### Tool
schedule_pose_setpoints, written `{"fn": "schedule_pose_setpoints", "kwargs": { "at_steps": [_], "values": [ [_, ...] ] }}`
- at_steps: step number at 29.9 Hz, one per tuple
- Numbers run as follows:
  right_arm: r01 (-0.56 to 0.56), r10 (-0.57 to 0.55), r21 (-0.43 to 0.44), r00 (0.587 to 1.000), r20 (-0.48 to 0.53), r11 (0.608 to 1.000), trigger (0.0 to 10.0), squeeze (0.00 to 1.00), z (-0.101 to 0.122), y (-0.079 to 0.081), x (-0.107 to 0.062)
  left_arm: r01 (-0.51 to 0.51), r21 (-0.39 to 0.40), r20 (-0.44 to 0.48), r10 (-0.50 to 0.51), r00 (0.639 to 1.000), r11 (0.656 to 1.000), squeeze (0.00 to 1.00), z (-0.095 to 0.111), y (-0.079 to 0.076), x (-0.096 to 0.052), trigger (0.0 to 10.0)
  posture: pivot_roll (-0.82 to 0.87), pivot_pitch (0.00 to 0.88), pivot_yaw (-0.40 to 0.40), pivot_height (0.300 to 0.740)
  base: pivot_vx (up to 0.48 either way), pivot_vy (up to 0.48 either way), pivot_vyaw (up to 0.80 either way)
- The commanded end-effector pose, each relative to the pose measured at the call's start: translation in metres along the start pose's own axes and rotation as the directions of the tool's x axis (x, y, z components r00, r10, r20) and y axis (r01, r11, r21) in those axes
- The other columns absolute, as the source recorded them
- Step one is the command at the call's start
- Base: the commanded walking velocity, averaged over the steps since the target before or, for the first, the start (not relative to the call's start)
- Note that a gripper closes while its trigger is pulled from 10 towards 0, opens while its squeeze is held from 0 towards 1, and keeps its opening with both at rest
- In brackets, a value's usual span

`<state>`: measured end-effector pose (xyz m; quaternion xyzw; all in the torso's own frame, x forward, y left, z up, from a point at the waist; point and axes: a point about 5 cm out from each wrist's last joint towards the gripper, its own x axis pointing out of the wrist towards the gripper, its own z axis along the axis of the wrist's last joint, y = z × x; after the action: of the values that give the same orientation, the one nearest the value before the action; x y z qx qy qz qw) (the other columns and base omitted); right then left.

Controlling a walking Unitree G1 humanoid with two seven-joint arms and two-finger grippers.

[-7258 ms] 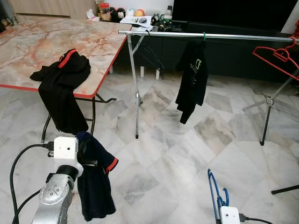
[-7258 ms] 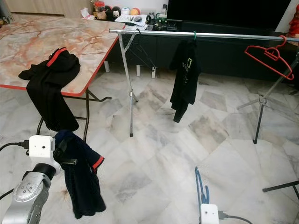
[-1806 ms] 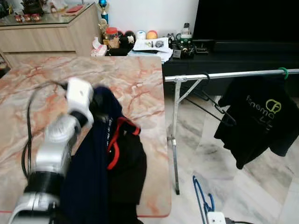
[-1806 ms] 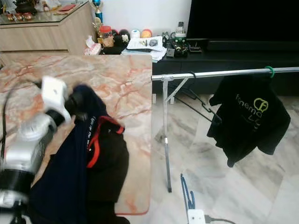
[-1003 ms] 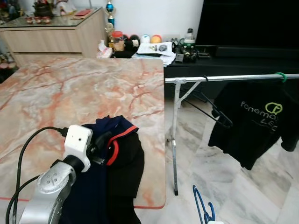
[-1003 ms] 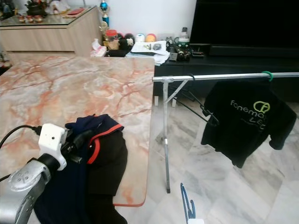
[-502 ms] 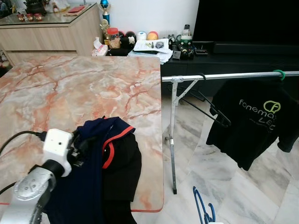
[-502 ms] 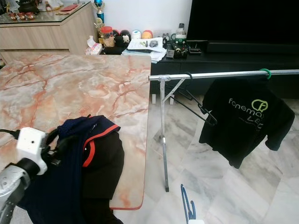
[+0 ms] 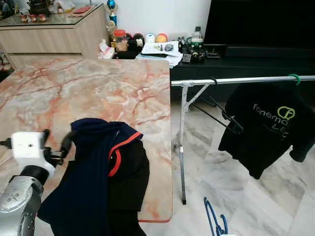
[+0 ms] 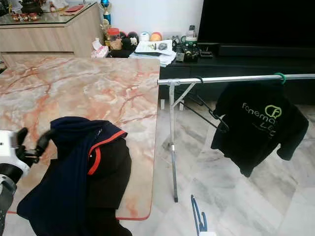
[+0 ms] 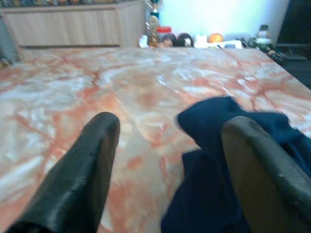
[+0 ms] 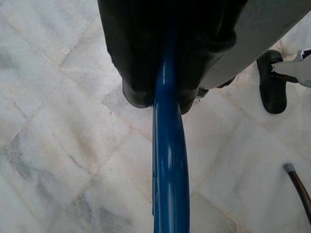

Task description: Hang hanger

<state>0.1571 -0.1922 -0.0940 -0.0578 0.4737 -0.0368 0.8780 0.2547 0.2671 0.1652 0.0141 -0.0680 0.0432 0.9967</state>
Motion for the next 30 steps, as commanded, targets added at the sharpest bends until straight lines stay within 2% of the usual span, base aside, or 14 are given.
{"fn": "schedule_pose_setpoints", "kwargs": {
  "at_steps": [1,5,10,12,15,18,30],
  "values": [
    [-0.003,0.003,0.001,1.0,-0.016,1.0,10.0,0.0,-0.004,0.001,-0.001,0.021,0.012,-0.016,-0.021,1.0,1.0,0.0,-0.004,-0.004,-0.003,10.0,0.07,0.094,0.02,0.74,0.0,0.0,0.0],
    [-0.001,0.001,0.001,1.0,-0.017,1.0,10.0,0.0,-0.004,0.0,-0.001,0.08,0.041,-0.054,-0.078,0.996,0.996,0.0,-0.01,-0.008,-0.018,10.0,0.08,0.098,0.018,0.74,0.0,0.0,0.0],
    [0.0,0.0,-0.002,1.0,-0.019,1.0,10.0,0.0,-0.005,-0.001,-0.001,0.03,0.034,-0.028,-0.029,0.999,0.999,0.0,-0.006,-0.002,-0.02,10.0,0.09,0.101,0.013,0.74,0.0,0.0,0.0],
    [-0.001,0.001,-0.003,1.0,-0.02,1.0,10.0,0.0,-0.005,-0.001,-0.001,0.05,0.041,0.009,-0.051,0.999,0.998,0.0,0.0,-0.012,-0.017,10.0,0.08,0.099,0.012,0.74,0.0,0.0,0.0],
    [-0.002,0.002,-0.001,1.0,-0.022,1.0,10.0,0.0,-0.006,-0.001,-0.001,0.096,0.05,0.015,-0.097,0.995,0.994,0.0,0.0,-0.028,-0.016,10.0,0.08,0.098,0.013,0.74,0.0,0.0,0.0],
    [0.001,-0.001,0.003,1.0,-0.023,1.0,10.0,0.0,-0.006,-0.001,-0.001,0.1,0.048,0.006,-0.101,0.995,0.994,0.0,-0.004,-0.032,-0.016,10.0,0.07,0.098,0.014,0.74,0.0,0.0,0.0],
    [0.012,-0.011,0.007,1.0,-0.028,1.0,10.0,0.0,-0.008,-0.006,-0.001,0.084,0.059,0.01,-0.084,0.996,0.995,0.0,-0.003,-0.029,-0.018,10.0,0.08,0.099,0.013,0.74,0.0,-0.466,0.0]
  ]
}}
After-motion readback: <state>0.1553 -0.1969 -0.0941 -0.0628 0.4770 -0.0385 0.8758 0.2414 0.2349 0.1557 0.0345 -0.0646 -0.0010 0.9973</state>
